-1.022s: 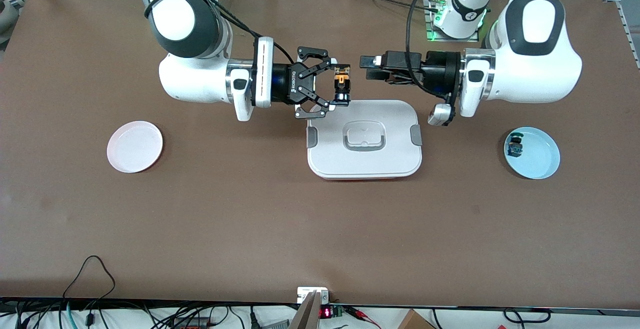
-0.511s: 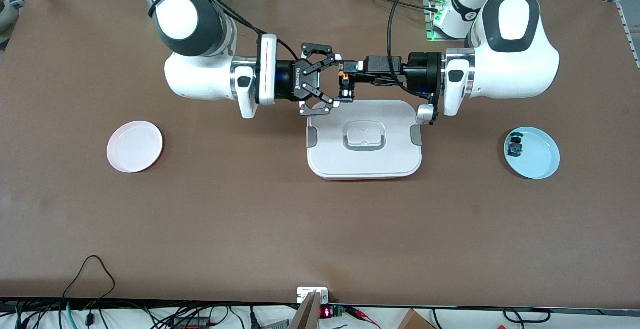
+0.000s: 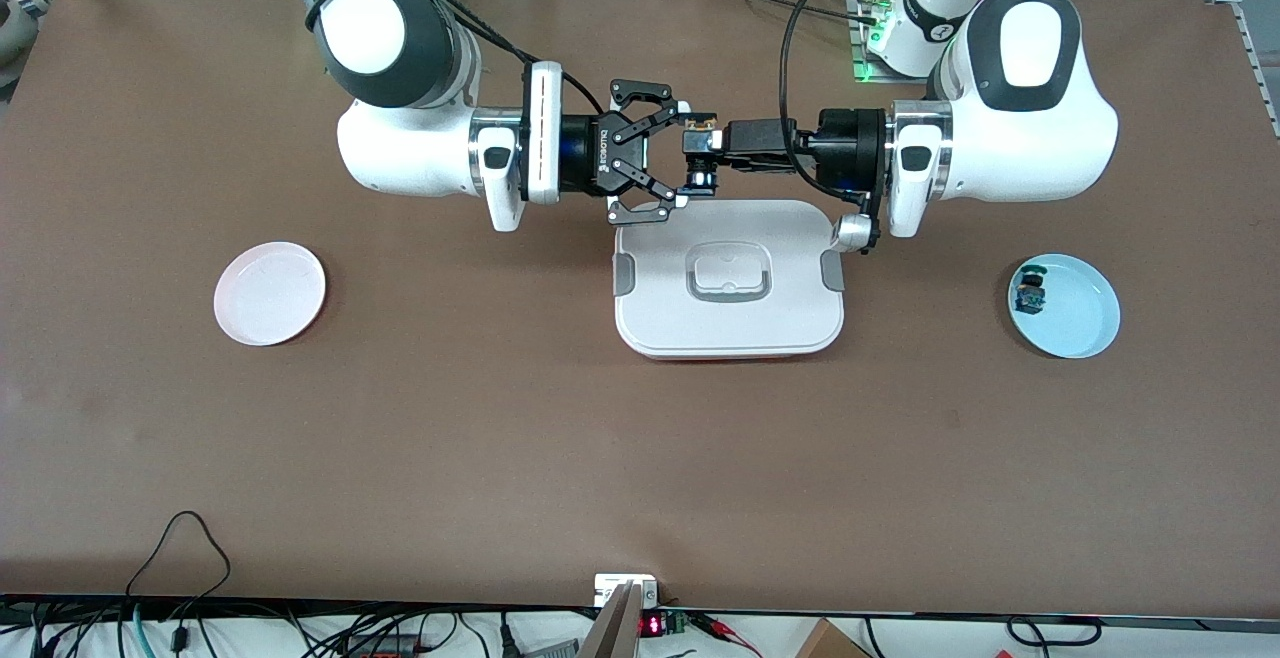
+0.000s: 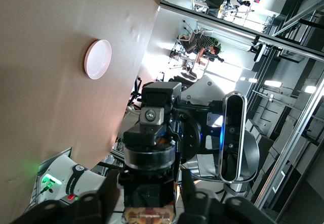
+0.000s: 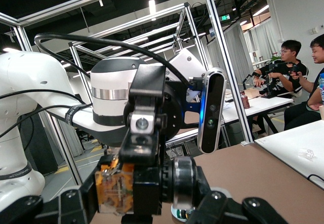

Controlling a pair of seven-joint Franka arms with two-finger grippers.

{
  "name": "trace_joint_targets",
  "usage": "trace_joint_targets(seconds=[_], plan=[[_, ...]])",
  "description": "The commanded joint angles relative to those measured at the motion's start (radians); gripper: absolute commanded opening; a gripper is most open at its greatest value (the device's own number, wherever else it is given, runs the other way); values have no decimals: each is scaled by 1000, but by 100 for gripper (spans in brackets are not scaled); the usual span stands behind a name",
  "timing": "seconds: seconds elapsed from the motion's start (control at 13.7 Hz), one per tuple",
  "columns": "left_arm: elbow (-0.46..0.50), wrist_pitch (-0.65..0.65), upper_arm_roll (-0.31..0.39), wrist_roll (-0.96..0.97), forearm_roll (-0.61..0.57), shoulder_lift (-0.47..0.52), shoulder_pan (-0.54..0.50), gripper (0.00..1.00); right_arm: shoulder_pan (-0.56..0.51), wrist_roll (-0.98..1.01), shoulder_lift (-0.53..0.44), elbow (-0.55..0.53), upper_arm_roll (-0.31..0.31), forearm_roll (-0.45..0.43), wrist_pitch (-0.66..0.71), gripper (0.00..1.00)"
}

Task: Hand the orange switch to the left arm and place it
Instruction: 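Close the left gripper on the orange switch beside the right gripper, then open the right gripper and withdraw while the left gripper carries the switch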

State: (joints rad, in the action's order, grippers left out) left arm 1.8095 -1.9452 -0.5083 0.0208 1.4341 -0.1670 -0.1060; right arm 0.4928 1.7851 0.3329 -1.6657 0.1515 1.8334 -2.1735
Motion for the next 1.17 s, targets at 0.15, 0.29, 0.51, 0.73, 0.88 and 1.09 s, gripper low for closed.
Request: trace_joint_targets(seconds=[0.15,0.29,0.51,0.73,0.88,1.09], plan=[[-10,-1,-7,-7,22,-6,-15,0,12,23,-14,-3,-6,27,-14,0],[-10,2,-7,-15,22,-8,-18,0,12,23,-15,-5,-6,27,-19,2],[-10,5,-6,-10,20,-11,-27,0,16,-3,-22,-8,-6,30,-26,67],[-12,18,-4,-1,20,-17,-55,0,15,-6,-22,-8,-6,30,-31,100],[-12,70,-2,-5,20,-19,-84,0,13,-6,-26,-9,-6,30,-29,100],[-10,210,5,-10,-42,-28,-162,0,-2,-1,-35,-20,-7,29,-37,100]])
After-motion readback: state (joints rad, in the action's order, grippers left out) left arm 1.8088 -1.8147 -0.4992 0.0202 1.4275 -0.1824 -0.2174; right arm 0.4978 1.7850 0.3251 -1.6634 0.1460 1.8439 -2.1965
